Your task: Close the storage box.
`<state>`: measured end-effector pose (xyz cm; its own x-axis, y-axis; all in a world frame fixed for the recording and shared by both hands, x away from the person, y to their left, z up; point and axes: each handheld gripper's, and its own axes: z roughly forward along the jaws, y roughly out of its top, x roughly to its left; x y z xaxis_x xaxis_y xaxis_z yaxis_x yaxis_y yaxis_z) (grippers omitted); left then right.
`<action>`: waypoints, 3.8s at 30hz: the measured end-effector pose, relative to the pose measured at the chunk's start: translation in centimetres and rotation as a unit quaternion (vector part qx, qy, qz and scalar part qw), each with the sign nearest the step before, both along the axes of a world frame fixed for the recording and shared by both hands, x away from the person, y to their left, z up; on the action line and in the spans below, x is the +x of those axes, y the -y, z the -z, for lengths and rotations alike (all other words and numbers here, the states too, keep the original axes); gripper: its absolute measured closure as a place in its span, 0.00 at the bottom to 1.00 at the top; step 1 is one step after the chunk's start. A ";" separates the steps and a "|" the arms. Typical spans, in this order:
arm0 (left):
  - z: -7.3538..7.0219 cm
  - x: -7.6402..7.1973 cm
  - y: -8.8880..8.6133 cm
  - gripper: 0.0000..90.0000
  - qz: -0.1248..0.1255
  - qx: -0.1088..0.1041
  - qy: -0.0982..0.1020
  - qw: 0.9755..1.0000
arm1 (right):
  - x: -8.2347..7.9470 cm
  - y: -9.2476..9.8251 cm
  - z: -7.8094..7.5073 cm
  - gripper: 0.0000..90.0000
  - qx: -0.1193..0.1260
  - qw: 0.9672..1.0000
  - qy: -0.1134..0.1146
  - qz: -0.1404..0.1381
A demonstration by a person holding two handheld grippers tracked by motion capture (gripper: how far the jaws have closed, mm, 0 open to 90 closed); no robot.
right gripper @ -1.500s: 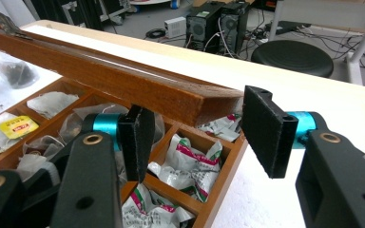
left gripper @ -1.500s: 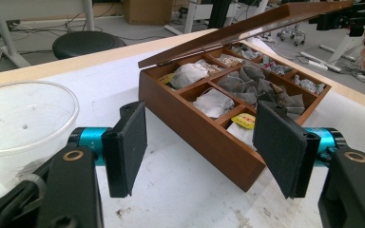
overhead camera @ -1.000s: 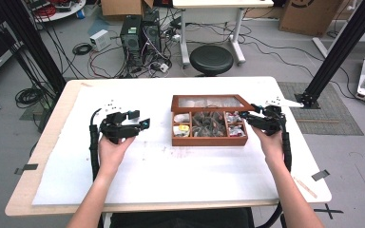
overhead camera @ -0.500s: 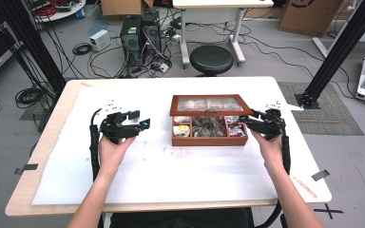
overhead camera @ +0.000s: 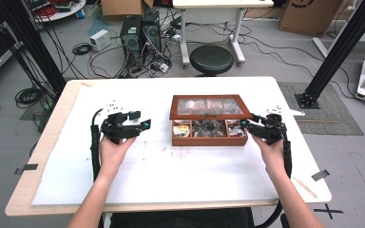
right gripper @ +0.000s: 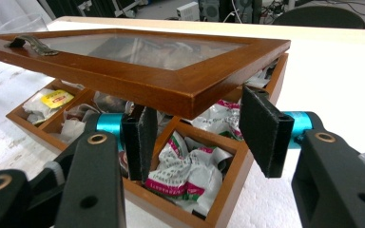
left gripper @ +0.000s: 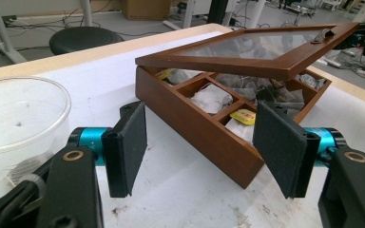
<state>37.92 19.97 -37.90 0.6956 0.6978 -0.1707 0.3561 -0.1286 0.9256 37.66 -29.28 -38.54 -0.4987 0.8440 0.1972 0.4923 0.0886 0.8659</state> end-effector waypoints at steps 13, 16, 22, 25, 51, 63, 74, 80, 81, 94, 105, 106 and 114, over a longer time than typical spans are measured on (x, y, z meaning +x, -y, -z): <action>0.2 0.1 0.1 0.40 0.002 0.002 -0.003 1.000 | -1.0 0.1 0.4 0.55 -0.012 1.000 0.002 -0.004; 0.2 0.1 0.1 0.40 0.002 0.002 -0.004 1.000 | -1.1 0.1 0.6 0.55 -0.016 1.000 0.003 -0.005; 0.3 0.1 0.1 0.40 0.003 0.003 -0.004 1.000 | -1.3 0.2 1.0 0.55 -0.022 1.000 0.002 -0.004; 0.3 0.2 0.1 0.40 0.003 0.004 -0.006 1.000 | -1.4 0.2 1.3 0.55 -0.022 1.000 -0.003 -0.005; 0.7 0.2 0.7 0.40 0.011 0.012 -0.009 1.000 | -2.0 0.0 3.1 0.56 -0.066 0.997 -0.029 -0.002; 0.8 0.2 0.7 0.40 0.011 0.013 -0.010 1.000 | -2.0 0.0 3.5 0.56 -0.074 0.996 -0.043 -0.003; 0.9 0.3 0.9 0.40 0.012 0.016 -0.012 1.000 | -2.2 -0.1 3.9 0.56 -0.087 0.995 -0.050 -0.007; 1.0 0.4 1.2 0.40 0.015 0.023 -0.013 1.000 | -2.3 0.0 4.0 0.56 -0.086 0.995 -0.055 -0.008; 1.0 0.4 1.2 0.40 0.015 0.025 -0.012 0.999 | -2.3 0.0 4.0 0.56 -0.084 0.995 -0.056 -0.008; 1.1 0.5 1.4 0.40 0.017 0.028 -0.014 0.999 | -2.3 0.0 4.2 0.55 -0.086 0.994 -0.063 -0.011; 1.1 0.7 1.5 0.40 0.018 0.025 -0.013 0.999 | -2.5 0.1 4.3 0.51 -0.094 0.993 -0.068 -0.014; 1.1 0.8 1.4 0.40 0.019 0.026 -0.014 0.999 | -2.5 0.1 4.3 0.50 -0.094 0.993 -0.070 -0.014; 0.9 1.0 1.4 0.40 0.013 0.023 -0.009 1.000 | -3.2 0.8 3.8 0.41 -0.091 0.995 -0.048 -0.002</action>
<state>38.87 18.54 -38.77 0.7108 0.6868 -0.1520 0.3686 -0.1797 0.9121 34.46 -30.10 -42.36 -0.4882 0.8682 0.0888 0.5721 0.2415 0.7838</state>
